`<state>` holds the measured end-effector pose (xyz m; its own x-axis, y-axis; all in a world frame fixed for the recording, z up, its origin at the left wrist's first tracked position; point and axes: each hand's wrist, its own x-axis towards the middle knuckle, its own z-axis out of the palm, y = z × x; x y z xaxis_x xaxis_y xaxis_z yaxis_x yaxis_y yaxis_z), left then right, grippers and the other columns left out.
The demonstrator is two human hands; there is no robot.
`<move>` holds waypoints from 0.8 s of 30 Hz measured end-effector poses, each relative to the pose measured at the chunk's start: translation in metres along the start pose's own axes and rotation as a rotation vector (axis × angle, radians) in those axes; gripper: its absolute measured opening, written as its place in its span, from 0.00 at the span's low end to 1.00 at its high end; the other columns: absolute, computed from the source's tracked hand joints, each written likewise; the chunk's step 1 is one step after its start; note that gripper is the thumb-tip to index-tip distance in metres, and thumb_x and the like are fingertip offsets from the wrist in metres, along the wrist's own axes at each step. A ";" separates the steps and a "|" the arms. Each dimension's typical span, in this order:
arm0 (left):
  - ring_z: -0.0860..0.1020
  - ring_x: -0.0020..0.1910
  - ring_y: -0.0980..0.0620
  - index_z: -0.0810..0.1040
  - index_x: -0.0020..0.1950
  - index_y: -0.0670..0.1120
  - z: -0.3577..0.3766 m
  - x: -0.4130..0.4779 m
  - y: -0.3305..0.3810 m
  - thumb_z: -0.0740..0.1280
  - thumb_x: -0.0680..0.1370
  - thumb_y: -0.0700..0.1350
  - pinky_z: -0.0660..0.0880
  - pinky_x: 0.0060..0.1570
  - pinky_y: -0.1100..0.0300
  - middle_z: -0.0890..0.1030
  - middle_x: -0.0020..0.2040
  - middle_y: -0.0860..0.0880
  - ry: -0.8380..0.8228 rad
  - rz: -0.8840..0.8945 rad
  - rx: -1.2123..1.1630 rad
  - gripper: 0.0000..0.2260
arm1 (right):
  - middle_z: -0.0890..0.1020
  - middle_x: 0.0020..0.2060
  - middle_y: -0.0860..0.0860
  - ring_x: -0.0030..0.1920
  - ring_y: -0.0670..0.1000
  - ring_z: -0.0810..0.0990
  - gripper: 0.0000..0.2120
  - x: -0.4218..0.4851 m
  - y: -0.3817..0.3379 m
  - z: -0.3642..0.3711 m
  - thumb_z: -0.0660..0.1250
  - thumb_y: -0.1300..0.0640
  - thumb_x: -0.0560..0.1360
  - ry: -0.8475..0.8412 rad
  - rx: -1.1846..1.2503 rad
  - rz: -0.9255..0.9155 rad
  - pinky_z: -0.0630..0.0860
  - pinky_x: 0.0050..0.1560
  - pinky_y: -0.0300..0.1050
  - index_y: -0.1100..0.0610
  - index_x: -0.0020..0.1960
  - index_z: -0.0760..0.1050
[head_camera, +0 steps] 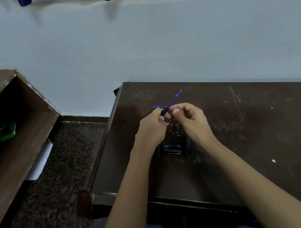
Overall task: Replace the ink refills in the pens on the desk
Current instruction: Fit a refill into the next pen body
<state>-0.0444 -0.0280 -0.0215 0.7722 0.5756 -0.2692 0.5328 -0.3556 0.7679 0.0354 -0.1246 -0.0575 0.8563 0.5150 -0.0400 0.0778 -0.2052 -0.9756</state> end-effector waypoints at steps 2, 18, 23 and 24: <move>0.75 0.40 0.55 0.76 0.49 0.52 0.000 0.000 -0.001 0.53 0.80 0.42 0.74 0.52 0.51 0.78 0.44 0.51 0.042 -0.012 -0.043 0.13 | 0.83 0.44 0.53 0.42 0.51 0.80 0.06 0.004 0.011 0.000 0.64 0.60 0.77 -0.036 -0.204 -0.021 0.78 0.45 0.48 0.56 0.51 0.79; 0.75 0.48 0.52 0.74 0.47 0.55 0.001 -0.002 0.003 0.52 0.81 0.41 0.69 0.62 0.41 0.76 0.44 0.53 0.051 -0.028 -0.013 0.14 | 0.74 0.60 0.55 0.62 0.55 0.70 0.16 -0.008 0.039 0.019 0.66 0.58 0.76 -0.486 -1.050 -0.056 0.73 0.59 0.48 0.57 0.62 0.73; 0.76 0.48 0.52 0.74 0.47 0.56 0.002 -0.001 0.002 0.53 0.80 0.41 0.70 0.61 0.41 0.75 0.42 0.55 0.059 -0.023 0.005 0.14 | 0.78 0.54 0.54 0.56 0.53 0.76 0.09 -0.003 0.035 0.016 0.68 0.58 0.74 -0.385 -0.890 -0.044 0.76 0.56 0.48 0.57 0.54 0.77; 0.76 0.47 0.52 0.74 0.47 0.56 0.002 0.000 0.001 0.53 0.80 0.41 0.70 0.61 0.41 0.75 0.40 0.56 0.066 -0.020 0.012 0.14 | 0.79 0.50 0.53 0.53 0.52 0.78 0.07 0.002 0.033 0.013 0.68 0.58 0.74 -0.318 -0.777 -0.019 0.77 0.54 0.48 0.57 0.52 0.77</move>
<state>-0.0433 -0.0304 -0.0219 0.7371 0.6299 -0.2450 0.5522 -0.3522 0.7557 0.0327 -0.1194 -0.0931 0.6755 0.7104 -0.1978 0.5200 -0.6491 -0.5553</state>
